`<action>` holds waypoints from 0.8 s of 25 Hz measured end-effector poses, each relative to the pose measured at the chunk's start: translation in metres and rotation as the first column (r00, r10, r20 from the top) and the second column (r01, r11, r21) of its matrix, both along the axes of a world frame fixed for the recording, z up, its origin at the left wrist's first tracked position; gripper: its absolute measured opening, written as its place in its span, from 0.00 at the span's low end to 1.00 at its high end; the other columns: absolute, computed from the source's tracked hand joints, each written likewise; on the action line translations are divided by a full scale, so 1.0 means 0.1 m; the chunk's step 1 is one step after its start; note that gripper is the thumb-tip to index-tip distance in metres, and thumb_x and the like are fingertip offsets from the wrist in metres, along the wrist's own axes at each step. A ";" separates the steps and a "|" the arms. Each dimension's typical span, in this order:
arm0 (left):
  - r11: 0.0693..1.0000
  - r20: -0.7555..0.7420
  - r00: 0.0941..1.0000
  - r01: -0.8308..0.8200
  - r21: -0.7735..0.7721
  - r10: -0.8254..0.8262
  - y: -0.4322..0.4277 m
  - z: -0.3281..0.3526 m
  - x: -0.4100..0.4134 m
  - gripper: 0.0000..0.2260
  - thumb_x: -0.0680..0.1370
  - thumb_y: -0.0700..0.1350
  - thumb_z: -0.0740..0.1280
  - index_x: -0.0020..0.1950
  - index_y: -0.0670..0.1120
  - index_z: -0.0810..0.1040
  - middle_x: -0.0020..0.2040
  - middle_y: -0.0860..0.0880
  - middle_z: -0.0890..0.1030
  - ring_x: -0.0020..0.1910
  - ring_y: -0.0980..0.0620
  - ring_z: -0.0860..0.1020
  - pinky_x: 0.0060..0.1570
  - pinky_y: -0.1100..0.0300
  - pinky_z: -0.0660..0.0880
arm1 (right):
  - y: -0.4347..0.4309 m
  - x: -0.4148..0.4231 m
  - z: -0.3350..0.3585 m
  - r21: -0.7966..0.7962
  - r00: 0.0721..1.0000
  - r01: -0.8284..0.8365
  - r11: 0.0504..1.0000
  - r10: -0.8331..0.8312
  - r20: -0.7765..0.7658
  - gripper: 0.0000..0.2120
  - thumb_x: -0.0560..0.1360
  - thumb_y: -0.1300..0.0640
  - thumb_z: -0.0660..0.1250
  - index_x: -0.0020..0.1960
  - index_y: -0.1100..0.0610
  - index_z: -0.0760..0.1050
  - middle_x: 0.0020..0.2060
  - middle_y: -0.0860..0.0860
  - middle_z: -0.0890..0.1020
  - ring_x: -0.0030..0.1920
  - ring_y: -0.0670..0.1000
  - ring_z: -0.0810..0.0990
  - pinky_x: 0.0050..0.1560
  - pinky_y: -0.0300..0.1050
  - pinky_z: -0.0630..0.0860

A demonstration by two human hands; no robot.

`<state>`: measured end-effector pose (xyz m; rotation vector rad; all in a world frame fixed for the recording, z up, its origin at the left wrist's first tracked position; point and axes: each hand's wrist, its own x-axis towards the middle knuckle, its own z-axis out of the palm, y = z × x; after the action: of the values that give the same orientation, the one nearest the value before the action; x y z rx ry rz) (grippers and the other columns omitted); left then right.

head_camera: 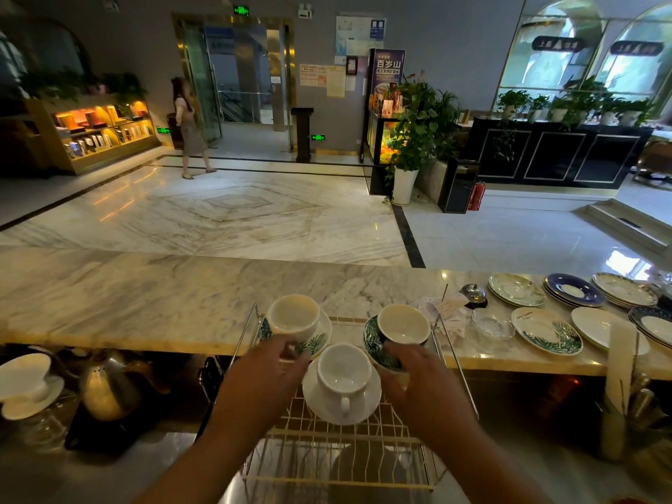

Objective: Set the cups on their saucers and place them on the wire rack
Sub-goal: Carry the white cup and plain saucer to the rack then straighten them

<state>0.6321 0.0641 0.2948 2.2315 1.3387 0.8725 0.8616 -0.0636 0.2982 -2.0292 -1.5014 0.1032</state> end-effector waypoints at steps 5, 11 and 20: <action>0.998 -0.253 0.967 -0.043 -0.056 0.028 0.71 0.34 0.28 0.37 0.69 0.70 0.71 0.74 0.56 0.68 0.73 0.50 0.73 0.66 0.44 0.73 0.60 0.46 0.75 | 0.58 0.59 0.40 -0.151 0.993 0.103 0.983 -0.092 0.078 0.38 0.73 0.38 0.70 0.78 0.46 0.59 0.73 0.54 0.72 0.70 0.59 0.70 0.66 0.61 0.72; 0.990 -0.445 0.895 -0.034 -0.137 -0.031 1.05 0.23 0.49 0.45 0.65 0.70 0.74 0.77 0.55 0.62 0.70 0.45 0.74 0.65 0.41 0.74 0.58 0.47 0.76 | 0.91 0.80 0.20 -0.384 0.993 0.103 0.918 -0.072 0.096 0.52 0.65 0.31 0.74 0.79 0.46 0.53 0.72 0.57 0.72 0.67 0.63 0.73 0.64 0.62 0.73; 0.987 -0.426 0.902 -0.001 -0.158 -0.067 1.12 0.20 0.49 0.42 0.67 0.67 0.74 0.76 0.55 0.63 0.69 0.46 0.75 0.65 0.42 0.72 0.57 0.48 0.74 | 0.94 0.80 0.15 -0.370 0.986 0.113 0.922 -0.059 0.154 0.47 0.65 0.31 0.71 0.78 0.47 0.58 0.67 0.56 0.77 0.63 0.60 0.75 0.63 0.57 0.73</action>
<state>0.6809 0.1756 0.3144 2.3983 1.4883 0.2497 0.9417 0.0308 0.3128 -2.4513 -1.5683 0.2353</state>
